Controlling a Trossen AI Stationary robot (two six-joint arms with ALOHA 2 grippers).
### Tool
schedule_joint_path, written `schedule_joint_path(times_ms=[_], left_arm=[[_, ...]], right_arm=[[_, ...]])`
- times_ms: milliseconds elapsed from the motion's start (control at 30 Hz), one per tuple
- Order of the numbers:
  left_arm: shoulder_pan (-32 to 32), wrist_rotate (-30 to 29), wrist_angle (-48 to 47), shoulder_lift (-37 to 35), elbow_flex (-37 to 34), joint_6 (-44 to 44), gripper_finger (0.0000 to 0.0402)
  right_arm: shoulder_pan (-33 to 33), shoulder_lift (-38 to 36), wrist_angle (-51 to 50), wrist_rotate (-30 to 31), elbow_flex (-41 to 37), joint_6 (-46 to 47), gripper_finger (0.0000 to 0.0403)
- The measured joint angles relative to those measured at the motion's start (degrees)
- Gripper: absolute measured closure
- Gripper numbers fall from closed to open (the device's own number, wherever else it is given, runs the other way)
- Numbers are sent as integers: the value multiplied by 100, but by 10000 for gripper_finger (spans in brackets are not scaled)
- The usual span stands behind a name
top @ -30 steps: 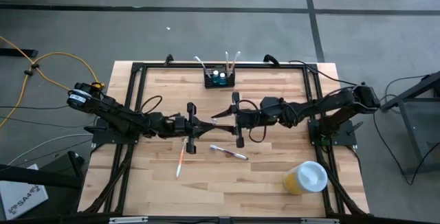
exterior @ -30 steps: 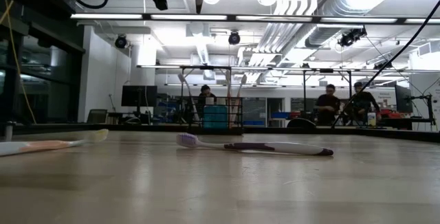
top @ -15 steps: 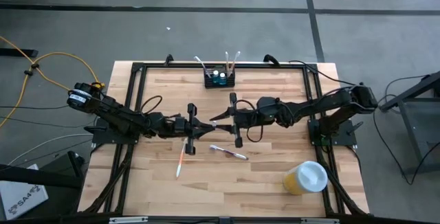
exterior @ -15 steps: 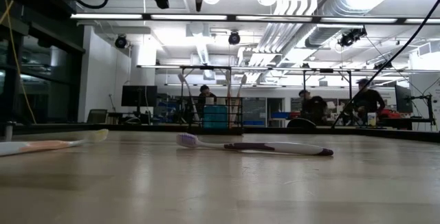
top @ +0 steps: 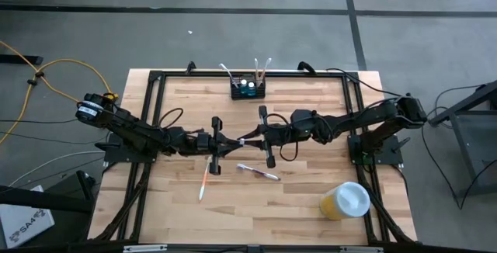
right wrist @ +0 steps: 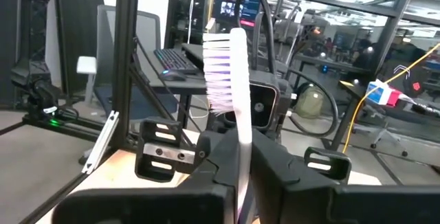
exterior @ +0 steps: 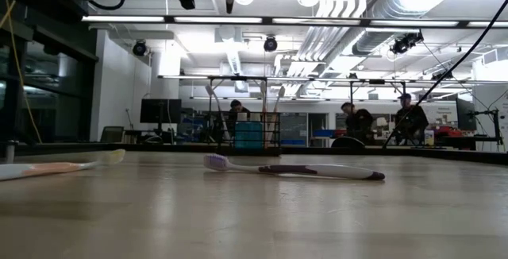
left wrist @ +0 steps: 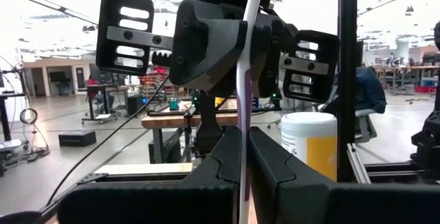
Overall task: Pick & Place toothbrushing station
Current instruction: Put the left purple toothbrush into the wire organizer
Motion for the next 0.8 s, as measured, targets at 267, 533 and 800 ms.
schedule_joint_path(times_ms=[267,533,800], left_arm=[[0,0,-4,0,0,-15,400],[0,0,-35,0,0,-29,399],[0,0,-65,0,0,-194,326]], right_arm=[[0,0,-15,-8,0,17,393],[0,0,-39,-8,0,17,393],[0,0,-39,-26,0,101,393]])
